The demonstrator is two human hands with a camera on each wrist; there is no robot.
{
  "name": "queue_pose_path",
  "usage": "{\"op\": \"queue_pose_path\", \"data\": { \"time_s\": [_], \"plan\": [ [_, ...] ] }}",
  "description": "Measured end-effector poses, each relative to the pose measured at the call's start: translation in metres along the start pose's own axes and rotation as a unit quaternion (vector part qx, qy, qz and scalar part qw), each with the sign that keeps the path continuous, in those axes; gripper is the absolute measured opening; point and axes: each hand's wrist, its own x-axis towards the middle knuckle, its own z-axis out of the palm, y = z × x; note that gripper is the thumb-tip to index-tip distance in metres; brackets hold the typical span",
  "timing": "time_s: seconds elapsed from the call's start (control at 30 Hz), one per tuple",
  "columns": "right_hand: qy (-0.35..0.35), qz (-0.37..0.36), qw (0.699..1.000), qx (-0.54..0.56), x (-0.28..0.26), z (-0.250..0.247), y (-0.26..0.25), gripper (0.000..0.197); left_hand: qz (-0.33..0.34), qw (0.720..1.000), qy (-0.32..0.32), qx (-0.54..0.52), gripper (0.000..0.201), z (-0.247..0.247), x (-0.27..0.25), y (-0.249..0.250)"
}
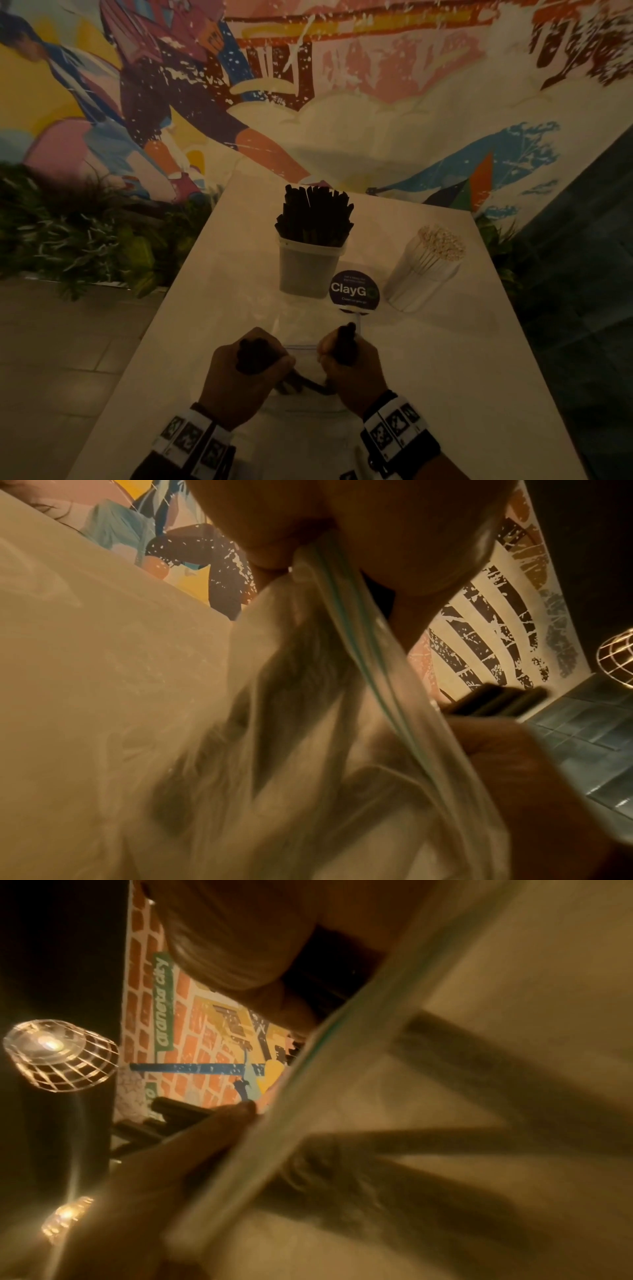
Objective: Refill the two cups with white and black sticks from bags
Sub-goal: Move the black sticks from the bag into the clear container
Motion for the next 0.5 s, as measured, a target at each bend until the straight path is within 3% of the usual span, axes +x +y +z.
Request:
{"op": "queue_pose_path", "data": {
  "time_s": [0.1,0.17,0.23,0.33,0.5],
  "plan": [
    [-0.045,0.059,0.993,-0.086,-0.003,0.002,0.01,0.021,-0.009,1.0,0.004,0.019,0.018,0.001,0.0,0.0],
    [-0.037,0.068,0.996,-0.042,-0.001,0.0,0.002,0.034,-0.012,1.0,0.01,0.02,0.015,0.0,0.0,0.0],
    [-0.024,0.048,0.998,0.014,0.006,-0.004,-0.016,0.04,-0.016,1.0,0.021,0.015,0.018,-0.001,-0.001,-0.002],
    [-0.027,0.011,0.995,0.091,0.017,-0.012,-0.049,0.028,-0.02,0.999,0.02,0.018,0.019,-0.001,0.0,-0.001],
    [0.004,-0.041,0.992,0.121,0.036,-0.027,-0.097,0.022,-0.018,1.0,0.023,0.008,0.012,-0.001,0.001,0.0]
  ]
}}
